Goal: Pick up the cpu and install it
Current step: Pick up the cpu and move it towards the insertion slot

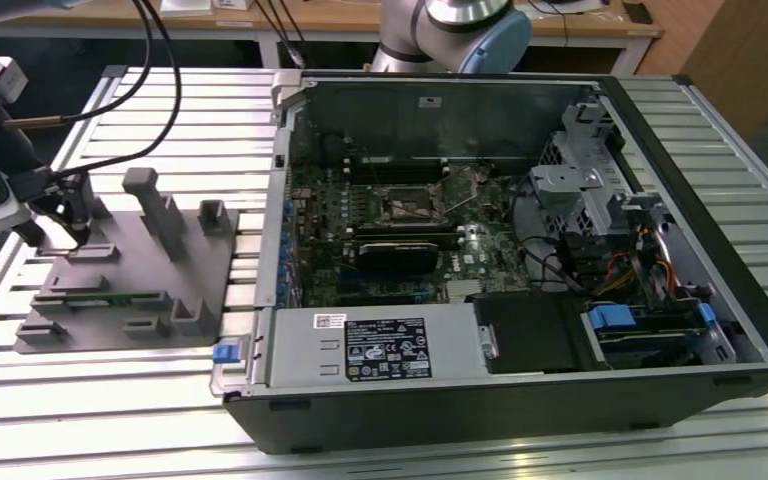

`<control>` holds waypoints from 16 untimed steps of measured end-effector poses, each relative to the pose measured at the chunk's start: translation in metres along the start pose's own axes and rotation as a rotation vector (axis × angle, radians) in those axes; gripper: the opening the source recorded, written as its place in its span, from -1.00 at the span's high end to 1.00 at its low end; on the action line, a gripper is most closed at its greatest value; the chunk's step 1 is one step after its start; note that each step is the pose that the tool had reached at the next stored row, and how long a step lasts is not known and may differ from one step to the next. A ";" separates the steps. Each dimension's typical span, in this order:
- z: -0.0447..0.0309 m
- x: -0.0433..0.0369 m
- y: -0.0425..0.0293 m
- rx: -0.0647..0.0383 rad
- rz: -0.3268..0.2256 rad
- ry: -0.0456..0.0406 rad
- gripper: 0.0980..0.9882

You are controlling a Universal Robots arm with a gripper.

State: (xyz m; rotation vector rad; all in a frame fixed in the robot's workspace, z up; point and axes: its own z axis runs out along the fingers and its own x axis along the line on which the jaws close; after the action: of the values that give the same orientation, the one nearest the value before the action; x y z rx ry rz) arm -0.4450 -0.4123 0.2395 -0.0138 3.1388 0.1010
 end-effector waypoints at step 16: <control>-0.0077 0.0000 0.0011 0.000 0.000 0.0000 0.03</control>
State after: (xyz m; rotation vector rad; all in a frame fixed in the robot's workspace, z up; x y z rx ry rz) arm -0.4450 -0.4117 0.2472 -0.0137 3.1388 0.1009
